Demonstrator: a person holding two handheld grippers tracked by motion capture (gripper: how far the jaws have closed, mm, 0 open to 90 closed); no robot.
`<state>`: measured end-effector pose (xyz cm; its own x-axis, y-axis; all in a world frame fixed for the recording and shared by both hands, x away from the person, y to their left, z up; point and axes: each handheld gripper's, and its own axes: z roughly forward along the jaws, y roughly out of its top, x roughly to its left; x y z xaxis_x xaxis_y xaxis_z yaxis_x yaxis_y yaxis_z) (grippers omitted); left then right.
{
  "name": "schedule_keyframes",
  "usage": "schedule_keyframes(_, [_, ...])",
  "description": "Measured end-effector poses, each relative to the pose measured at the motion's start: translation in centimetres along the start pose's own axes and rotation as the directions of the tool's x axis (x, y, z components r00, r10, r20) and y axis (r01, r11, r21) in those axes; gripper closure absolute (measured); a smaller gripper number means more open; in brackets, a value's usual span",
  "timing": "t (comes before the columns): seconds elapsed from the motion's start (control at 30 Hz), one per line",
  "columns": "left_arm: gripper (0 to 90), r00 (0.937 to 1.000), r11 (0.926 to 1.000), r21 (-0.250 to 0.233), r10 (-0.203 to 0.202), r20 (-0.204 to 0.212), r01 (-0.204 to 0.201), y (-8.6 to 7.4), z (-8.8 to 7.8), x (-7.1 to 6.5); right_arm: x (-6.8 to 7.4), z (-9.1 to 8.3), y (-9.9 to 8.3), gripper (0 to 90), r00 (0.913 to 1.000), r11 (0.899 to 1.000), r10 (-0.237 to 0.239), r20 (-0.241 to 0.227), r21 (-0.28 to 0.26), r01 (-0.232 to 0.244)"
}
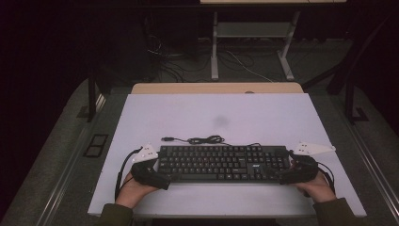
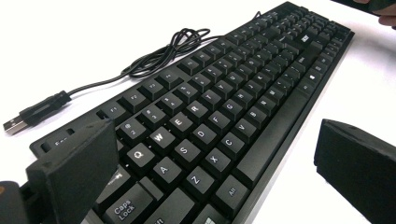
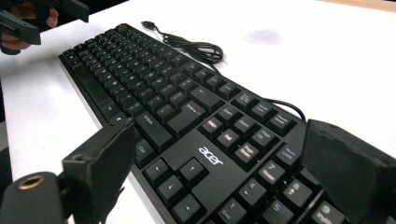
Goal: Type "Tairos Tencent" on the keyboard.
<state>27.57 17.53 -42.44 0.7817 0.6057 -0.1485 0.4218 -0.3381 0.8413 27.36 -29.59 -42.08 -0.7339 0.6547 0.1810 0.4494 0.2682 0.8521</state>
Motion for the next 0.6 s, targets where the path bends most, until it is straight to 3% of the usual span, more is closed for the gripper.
schedule_keyframes(0.6, [0.0, 0.9998, 0.9998, 0.005, 0.020, 0.010, -0.020, 0.4, 0.7, -0.5, 0.6, 1.4, 1.2, 10.1, 0.9984, 1.000, 0.017, -0.055, -0.018, -0.018])
